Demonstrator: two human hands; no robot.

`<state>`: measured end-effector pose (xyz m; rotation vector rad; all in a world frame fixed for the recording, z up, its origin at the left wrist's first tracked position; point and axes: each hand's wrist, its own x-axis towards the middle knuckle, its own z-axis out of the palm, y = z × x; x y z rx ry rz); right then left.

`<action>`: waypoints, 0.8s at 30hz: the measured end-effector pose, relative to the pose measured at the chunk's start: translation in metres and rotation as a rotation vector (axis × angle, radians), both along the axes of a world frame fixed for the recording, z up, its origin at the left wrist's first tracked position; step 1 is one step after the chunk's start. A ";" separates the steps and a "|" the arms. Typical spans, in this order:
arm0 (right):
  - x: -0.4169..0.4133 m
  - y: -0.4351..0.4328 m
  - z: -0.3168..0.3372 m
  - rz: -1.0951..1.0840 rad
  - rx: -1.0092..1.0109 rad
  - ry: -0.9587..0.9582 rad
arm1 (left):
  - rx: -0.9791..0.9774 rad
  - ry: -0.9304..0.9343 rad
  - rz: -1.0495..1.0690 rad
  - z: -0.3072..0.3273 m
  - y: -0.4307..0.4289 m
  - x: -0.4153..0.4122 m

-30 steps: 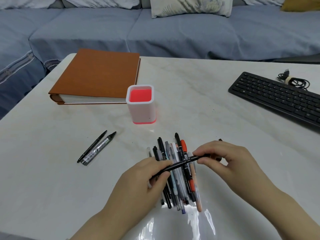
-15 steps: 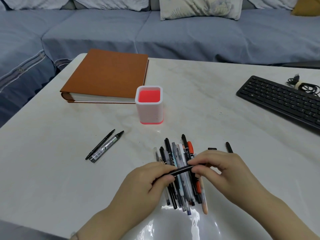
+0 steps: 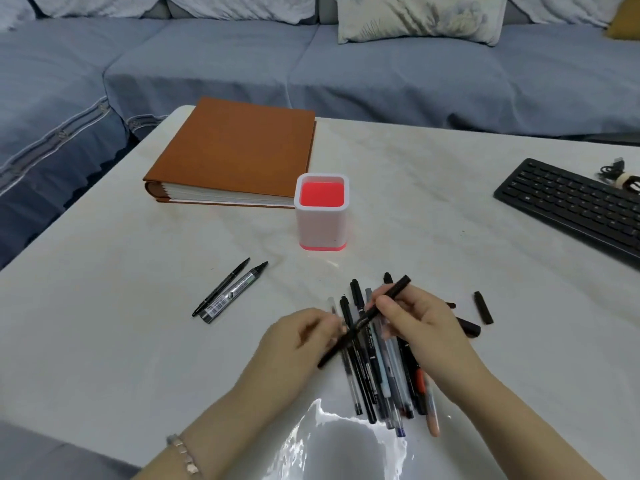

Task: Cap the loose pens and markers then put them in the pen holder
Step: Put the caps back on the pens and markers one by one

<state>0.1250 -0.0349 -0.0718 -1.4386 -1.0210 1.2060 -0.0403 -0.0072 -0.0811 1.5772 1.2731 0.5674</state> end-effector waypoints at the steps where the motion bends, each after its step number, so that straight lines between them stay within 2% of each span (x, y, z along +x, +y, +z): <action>1: -0.002 0.003 -0.002 -0.006 -0.014 -0.065 | 0.152 0.185 0.025 -0.010 0.005 -0.013; 3: -0.005 0.008 -0.010 0.007 -0.012 -0.281 | 0.418 0.488 0.096 -0.026 0.019 -0.038; 4: -0.006 0.011 -0.015 0.015 0.001 -0.396 | 0.483 0.577 0.114 -0.033 0.028 -0.049; 7: -0.018 0.017 -0.022 0.068 0.044 -0.632 | 0.514 0.747 0.144 -0.047 0.049 -0.066; 12: -0.029 0.021 -0.030 0.242 0.150 -1.070 | 0.482 0.856 0.160 -0.059 0.060 -0.069; 14: -0.030 0.018 -0.029 0.277 0.098 -1.247 | 0.457 0.853 0.151 -0.060 0.060 -0.066; 16: -0.027 0.016 -0.038 0.261 0.137 -1.390 | 0.430 0.796 0.140 -0.058 0.054 -0.062; 17: -0.025 0.016 -0.041 0.263 0.149 -1.417 | 0.394 0.735 0.147 -0.055 0.048 -0.058; 20: -0.018 0.010 -0.052 0.300 0.185 -1.260 | 0.235 0.502 0.201 -0.043 0.028 -0.044; 22: -0.008 0.004 -0.051 0.271 0.211 -1.120 | 0.213 0.380 0.185 -0.036 0.015 -0.035; 24: 0.011 -0.001 -0.048 0.189 0.224 -1.078 | 0.210 0.303 0.156 -0.029 0.006 -0.025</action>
